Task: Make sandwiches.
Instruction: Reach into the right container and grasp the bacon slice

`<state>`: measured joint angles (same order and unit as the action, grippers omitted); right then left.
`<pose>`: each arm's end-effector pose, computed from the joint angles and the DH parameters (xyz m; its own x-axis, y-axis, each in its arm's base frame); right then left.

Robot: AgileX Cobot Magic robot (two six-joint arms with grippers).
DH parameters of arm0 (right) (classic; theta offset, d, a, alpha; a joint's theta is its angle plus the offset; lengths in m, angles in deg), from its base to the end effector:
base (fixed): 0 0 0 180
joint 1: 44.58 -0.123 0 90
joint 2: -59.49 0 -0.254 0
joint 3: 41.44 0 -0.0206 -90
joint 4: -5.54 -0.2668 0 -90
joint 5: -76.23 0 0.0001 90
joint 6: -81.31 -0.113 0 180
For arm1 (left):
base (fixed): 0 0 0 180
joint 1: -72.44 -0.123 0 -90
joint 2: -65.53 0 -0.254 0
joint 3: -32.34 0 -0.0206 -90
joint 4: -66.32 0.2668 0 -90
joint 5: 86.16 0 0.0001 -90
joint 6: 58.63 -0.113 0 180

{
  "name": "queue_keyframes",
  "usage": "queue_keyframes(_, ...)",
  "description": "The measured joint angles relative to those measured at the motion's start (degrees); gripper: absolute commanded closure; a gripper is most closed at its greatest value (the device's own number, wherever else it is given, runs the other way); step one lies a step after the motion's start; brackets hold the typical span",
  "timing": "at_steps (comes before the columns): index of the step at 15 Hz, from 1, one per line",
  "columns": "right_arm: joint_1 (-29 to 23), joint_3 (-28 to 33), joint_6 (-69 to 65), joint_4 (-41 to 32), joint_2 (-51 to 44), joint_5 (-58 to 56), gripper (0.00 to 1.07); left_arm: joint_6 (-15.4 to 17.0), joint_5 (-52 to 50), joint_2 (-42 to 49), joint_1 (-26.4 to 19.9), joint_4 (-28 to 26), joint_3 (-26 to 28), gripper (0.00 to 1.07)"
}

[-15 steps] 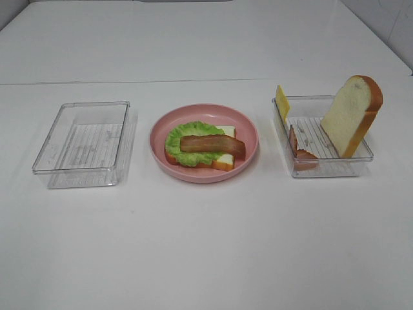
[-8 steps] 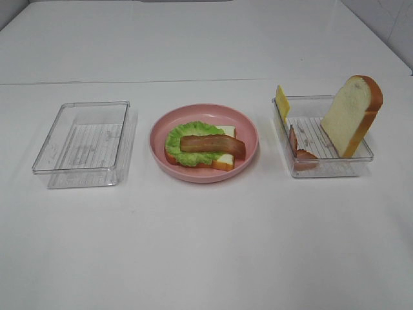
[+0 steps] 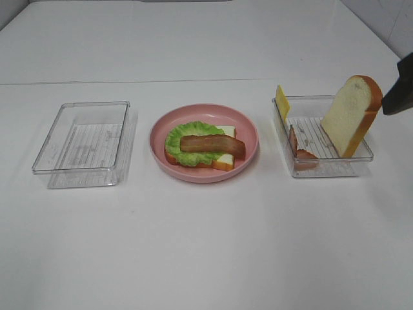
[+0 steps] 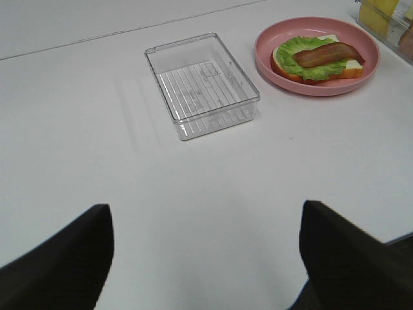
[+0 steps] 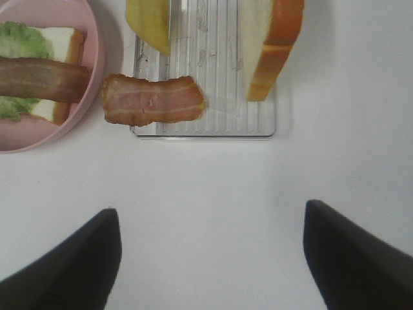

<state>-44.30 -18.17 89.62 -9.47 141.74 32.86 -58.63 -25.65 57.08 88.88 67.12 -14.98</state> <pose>0.2874 0.0187 0.2289 -0.8504 0.0508 -0.5237 -0.0494 0.9832 0.1757 0.0570 -0.0154 0.2773 -0.4227 0.1319 -0.8966 0.2755 0.9612 0.0115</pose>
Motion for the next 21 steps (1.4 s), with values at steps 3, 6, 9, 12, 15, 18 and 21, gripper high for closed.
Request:
queue_keyframes(3, 0.0, -12.95, 2.29, -3.61, 11.63, -9.57, 0.34, 0.0, 0.0, 0.0, 0.0, 0.0, 0.0, 0.31)
queue_keyframes(6, -1.78, -22.17, 2.46, -4.81, 21.14, -14.15, 0.36, 0.0, 0.0, 0.0, 0.0, 0.0, 0.0, 0.31)
queue_keyframes(9, -8.08, -29.11, -0.34, -3.95, 28.53, -17.36, 0.42, 0.0, 0.0, 0.0, 0.0, 0.0, 0.0, 0.31)
queue_keyframes(12, -12.61, -36.5, -1.6, -2.52, 37.24, -20.45, 0.43, 0.0, 0.0, 0.0, 0.0, 0.0, 0.0, 0.31)
queue_keyframes(15, -12.95, -39.48, -2.58, -1.6, 41.65, -20.97, 0.43, 0.0, 0.0, 0.0, 0.0, 0.0, 0.0, 0.31)
queue_keyframes(18, -12.95, -39.82, -4.76, 0.69, 45.55, -20.45, 0.43, 0.0, 0.0, 0.0, 0.0, 0.0, 0.0, 0.31)
queue_keyframes(21, -12.95, -39.82, -6.99, 2.52, 48.13, -18.45, 0.48, 0.0, 0.0, 0.0, 0.0, 0.0, 0.0, 0.31)
